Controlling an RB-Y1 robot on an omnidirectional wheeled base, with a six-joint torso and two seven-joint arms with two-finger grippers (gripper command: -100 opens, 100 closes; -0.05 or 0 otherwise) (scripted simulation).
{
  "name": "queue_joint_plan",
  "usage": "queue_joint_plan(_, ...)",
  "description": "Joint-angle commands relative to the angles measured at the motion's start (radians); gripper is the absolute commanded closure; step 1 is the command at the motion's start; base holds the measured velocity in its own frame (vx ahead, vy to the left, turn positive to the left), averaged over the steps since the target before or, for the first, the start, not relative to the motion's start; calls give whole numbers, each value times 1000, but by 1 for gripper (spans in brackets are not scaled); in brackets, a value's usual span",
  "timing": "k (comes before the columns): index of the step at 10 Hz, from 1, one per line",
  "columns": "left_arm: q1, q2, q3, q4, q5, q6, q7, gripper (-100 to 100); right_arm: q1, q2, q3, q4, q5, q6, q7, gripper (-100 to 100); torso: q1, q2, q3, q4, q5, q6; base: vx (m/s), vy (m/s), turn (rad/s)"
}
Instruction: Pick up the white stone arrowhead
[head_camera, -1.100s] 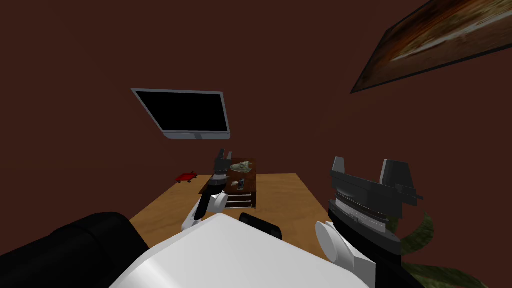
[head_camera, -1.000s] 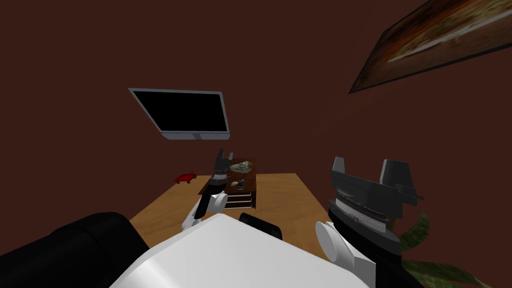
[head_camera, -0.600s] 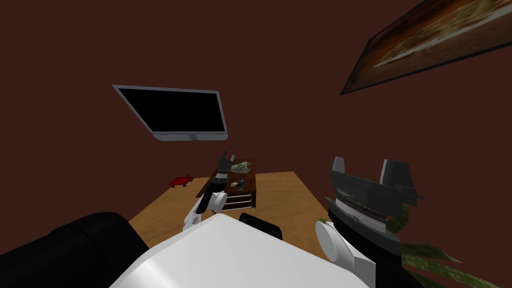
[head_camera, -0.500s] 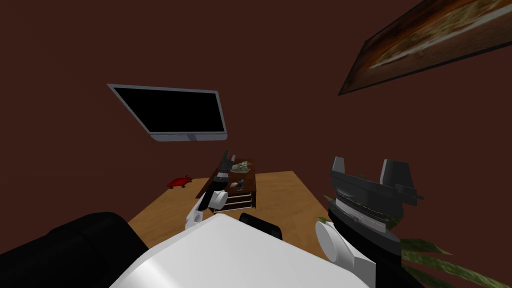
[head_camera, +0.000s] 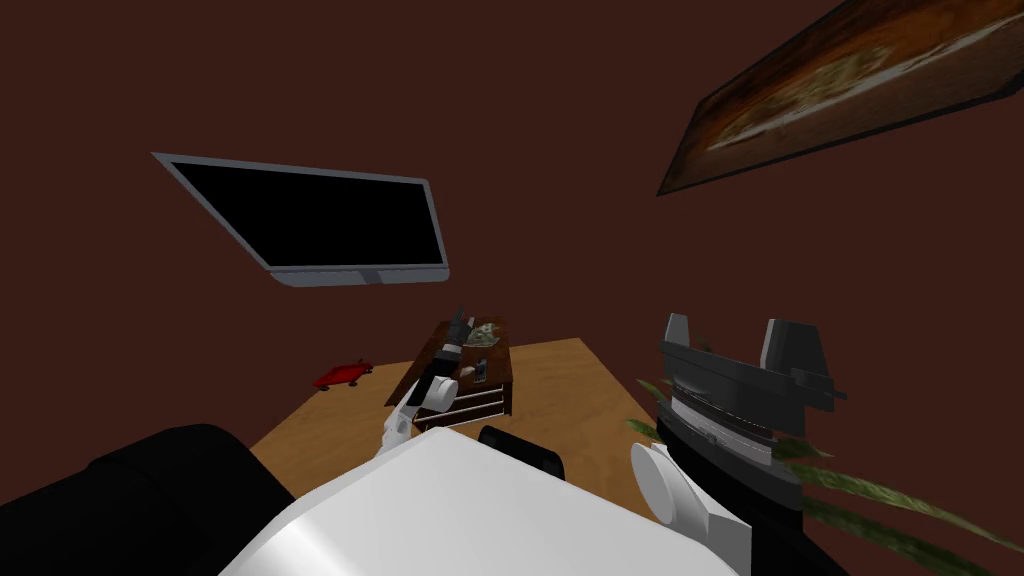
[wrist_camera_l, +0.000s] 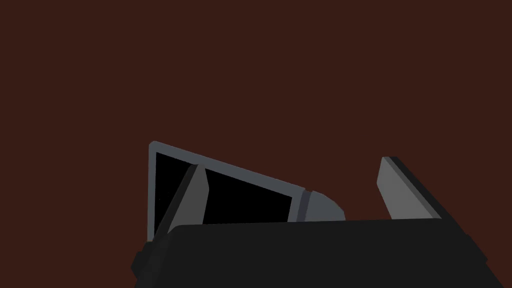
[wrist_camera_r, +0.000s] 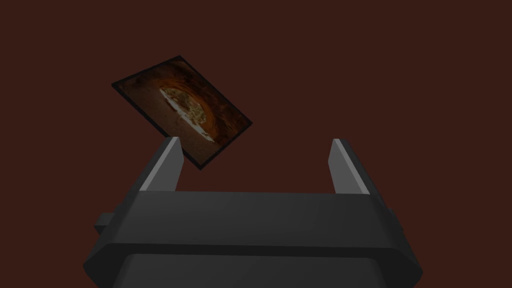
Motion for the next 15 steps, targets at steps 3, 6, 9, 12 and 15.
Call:
queue_joint_plan(3,-48,3,5,85,46,93,-8,-100,0,0,0,0,0,0,0,0,2,1,1,0,0,0,-39,60,-146)
queue_joint_plan(6,-86,11,13,163,88,167,-8,-100,0,0,0,0,0,0,0,0,0,-1,0,0,0,0,-18,44,-112)
queue_joint_plan(9,-126,22,22,242,133,245,-3,-100,0,0,0,0,0,0,0,0,1,0,0,0,0,-1,-33,58,-153)
queue_joint_plan(12,-146,28,27,293,156,285,1,-100,0,0,0,0,0,0,0,0,0,-1,0,0,0,0,-25,36,-106)
queue_joint_plan(15,-186,44,38,391,205,367,13,-100,0,0,0,0,0,0,0,0,1,0,0,0,0,0,-39,58,-178)
